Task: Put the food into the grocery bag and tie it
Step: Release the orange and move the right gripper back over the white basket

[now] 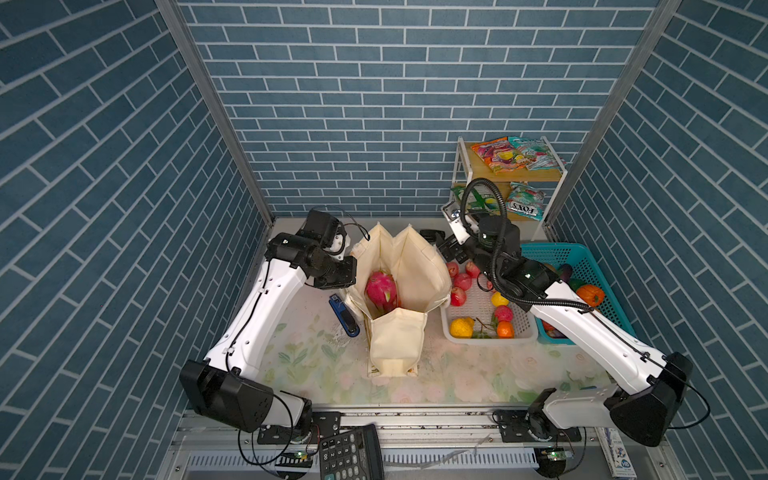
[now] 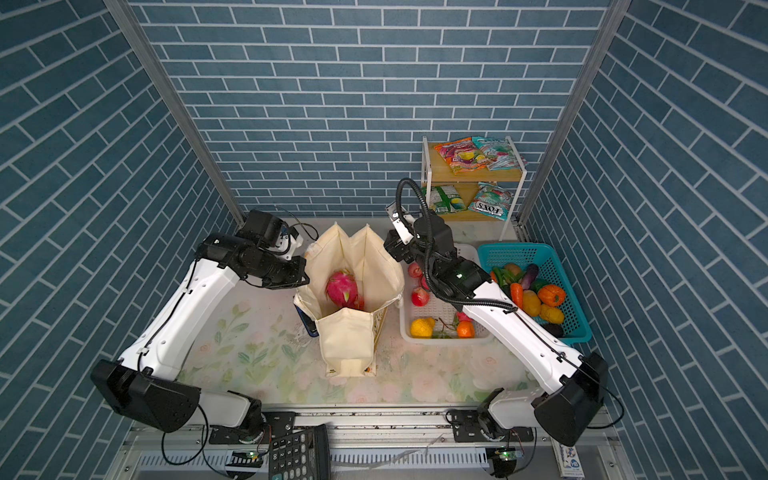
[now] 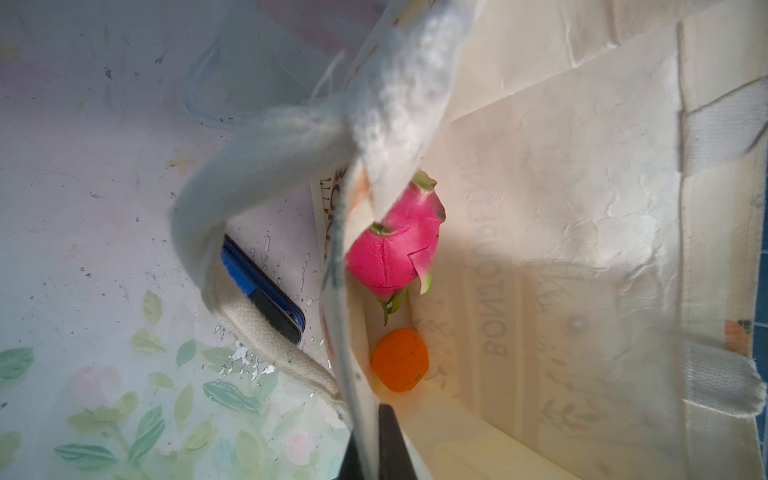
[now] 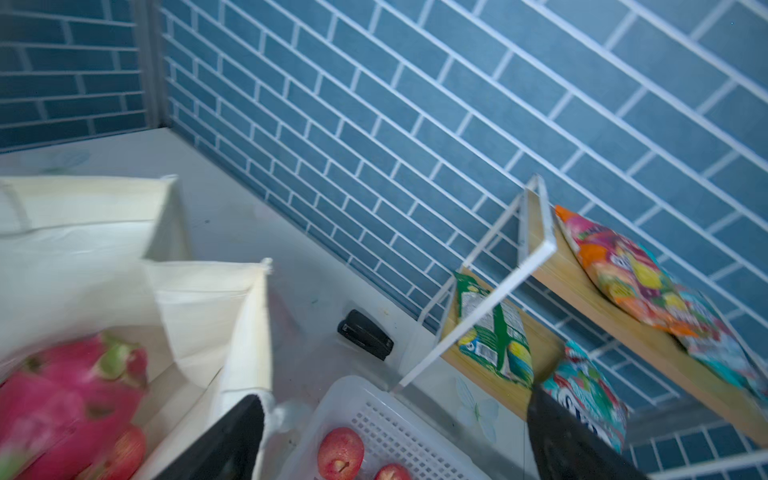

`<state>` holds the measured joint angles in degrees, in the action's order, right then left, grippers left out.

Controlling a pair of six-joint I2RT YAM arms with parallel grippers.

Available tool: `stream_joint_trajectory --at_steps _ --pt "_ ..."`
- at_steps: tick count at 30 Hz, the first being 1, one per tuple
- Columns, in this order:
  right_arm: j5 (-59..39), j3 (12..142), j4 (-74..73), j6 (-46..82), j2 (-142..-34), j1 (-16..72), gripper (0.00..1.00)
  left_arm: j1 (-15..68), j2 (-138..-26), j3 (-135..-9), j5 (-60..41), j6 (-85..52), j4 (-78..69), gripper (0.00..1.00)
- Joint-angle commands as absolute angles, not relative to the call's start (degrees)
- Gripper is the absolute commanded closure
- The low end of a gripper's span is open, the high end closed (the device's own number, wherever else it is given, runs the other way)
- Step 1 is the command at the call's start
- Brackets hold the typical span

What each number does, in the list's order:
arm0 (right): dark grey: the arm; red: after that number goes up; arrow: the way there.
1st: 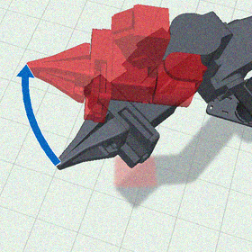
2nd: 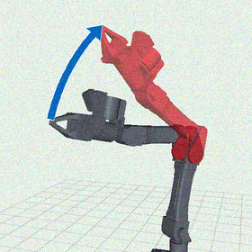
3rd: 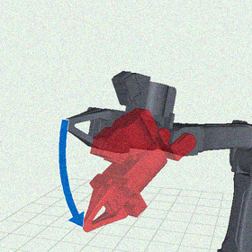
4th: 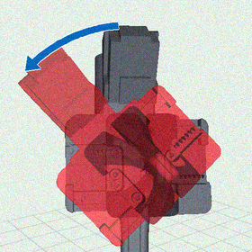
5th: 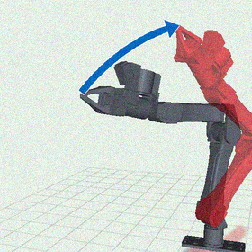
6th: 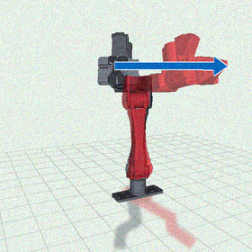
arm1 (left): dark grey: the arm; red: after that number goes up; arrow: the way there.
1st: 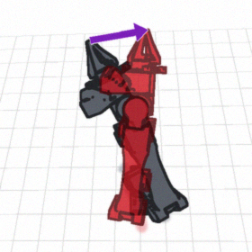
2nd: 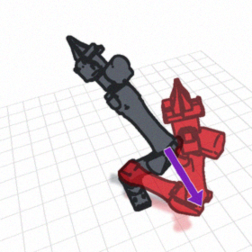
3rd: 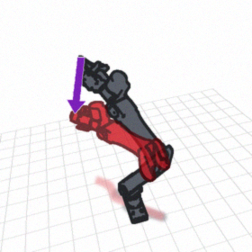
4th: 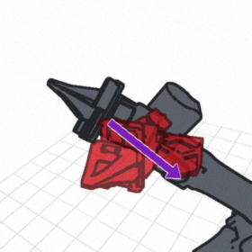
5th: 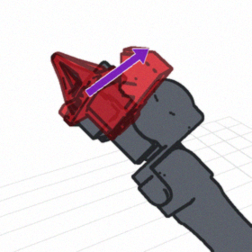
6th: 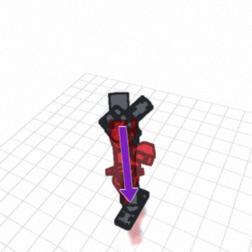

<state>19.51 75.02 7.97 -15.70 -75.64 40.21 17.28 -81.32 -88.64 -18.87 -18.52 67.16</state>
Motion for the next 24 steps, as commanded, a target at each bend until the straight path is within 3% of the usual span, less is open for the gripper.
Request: stream_joint_trajectory --at_steps 1,8,14,24 --pt "23.57 71.09 1.70 -3.26 -72.04 36.45 0.02 17.66 -80.16 -87.76 -18.37 -18.43 67.06 0.98" --pt "28.91 63.30 7.97 24.21 -68.57 27.48 0.08 17.71 -79.73 -87.19 -18.43 -18.85 66.97 0.97" --pt "23.67 61.36 20.21 47.63 -70.78 22.40 0.15 17.84 -80.15 -87.20 -18.61 -18.90 66.99 0.98" --pt "13.03 72.57 36.93 61.87 -87.13 21.44 0.17 18.28 -80.53 -86.75 -18.53 -19.44 66.27 0.97"
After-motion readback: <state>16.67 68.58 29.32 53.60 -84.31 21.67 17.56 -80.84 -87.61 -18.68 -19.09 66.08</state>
